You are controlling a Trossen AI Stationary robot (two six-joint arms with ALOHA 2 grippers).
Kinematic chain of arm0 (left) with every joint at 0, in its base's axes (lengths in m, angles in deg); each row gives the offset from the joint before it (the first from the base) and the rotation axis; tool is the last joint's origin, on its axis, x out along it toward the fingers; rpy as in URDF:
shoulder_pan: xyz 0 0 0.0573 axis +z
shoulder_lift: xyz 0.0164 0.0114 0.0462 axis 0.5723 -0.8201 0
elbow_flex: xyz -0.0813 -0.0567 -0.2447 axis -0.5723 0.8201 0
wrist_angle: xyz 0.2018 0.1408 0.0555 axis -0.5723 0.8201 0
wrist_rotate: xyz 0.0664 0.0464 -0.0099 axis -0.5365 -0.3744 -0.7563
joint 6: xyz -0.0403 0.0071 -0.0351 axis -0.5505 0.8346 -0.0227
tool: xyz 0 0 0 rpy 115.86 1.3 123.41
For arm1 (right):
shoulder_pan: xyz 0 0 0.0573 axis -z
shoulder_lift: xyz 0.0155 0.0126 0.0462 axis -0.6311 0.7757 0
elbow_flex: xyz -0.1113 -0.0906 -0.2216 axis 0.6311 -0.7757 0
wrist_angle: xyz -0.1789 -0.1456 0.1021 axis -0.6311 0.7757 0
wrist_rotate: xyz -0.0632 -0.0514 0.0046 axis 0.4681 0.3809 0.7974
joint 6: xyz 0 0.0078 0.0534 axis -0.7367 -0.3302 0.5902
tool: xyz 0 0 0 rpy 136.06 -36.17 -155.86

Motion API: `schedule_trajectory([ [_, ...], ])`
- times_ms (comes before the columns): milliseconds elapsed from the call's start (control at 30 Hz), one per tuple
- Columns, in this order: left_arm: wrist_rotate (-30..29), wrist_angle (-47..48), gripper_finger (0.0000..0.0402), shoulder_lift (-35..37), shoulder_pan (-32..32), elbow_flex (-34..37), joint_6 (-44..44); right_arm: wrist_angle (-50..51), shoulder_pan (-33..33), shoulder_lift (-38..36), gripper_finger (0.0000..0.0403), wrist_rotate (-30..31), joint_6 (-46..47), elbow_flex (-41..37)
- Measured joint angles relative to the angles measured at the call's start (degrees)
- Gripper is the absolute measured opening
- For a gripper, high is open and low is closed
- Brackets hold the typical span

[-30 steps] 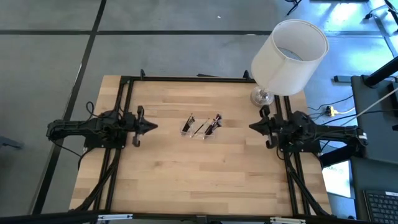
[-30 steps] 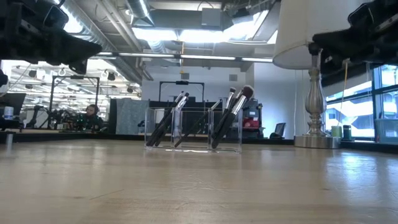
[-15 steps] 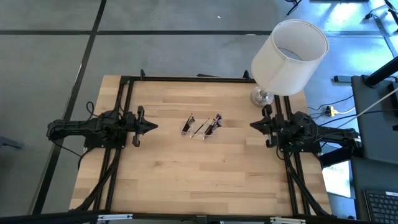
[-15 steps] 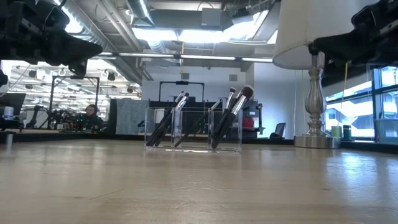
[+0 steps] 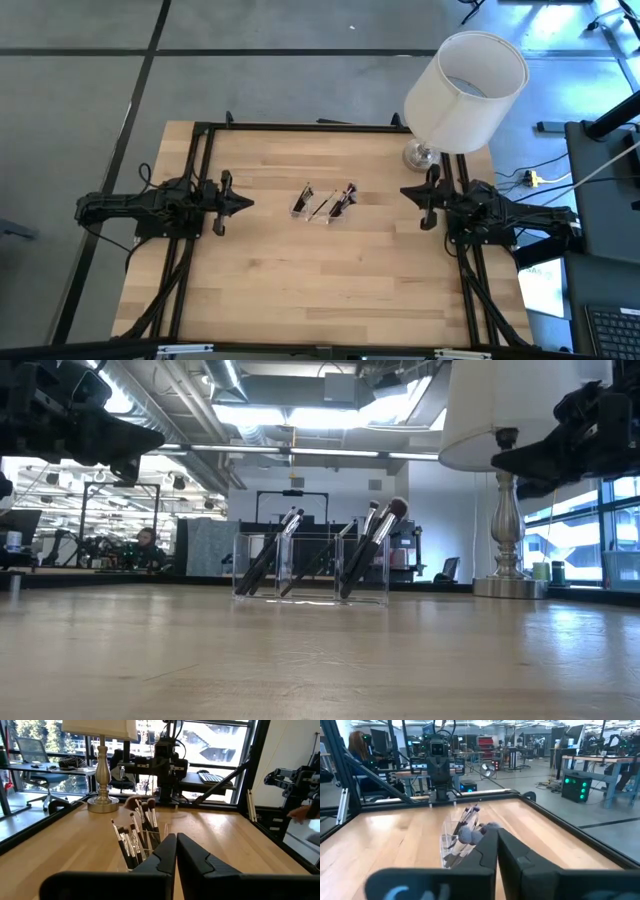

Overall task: Put items in baskets/containers
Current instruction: Return to Home Position

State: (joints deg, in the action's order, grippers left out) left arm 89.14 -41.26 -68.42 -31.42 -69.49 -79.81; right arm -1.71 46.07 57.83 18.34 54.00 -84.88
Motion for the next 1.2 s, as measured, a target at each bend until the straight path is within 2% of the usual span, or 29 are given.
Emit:
schedule_trajectory([
  [1200,-0.04,0.0,0.0008,0.0,0.0,0.0,0.0,-0.03,0.0,0.02,0.0018,-0.02,-0.02,0.0],
])
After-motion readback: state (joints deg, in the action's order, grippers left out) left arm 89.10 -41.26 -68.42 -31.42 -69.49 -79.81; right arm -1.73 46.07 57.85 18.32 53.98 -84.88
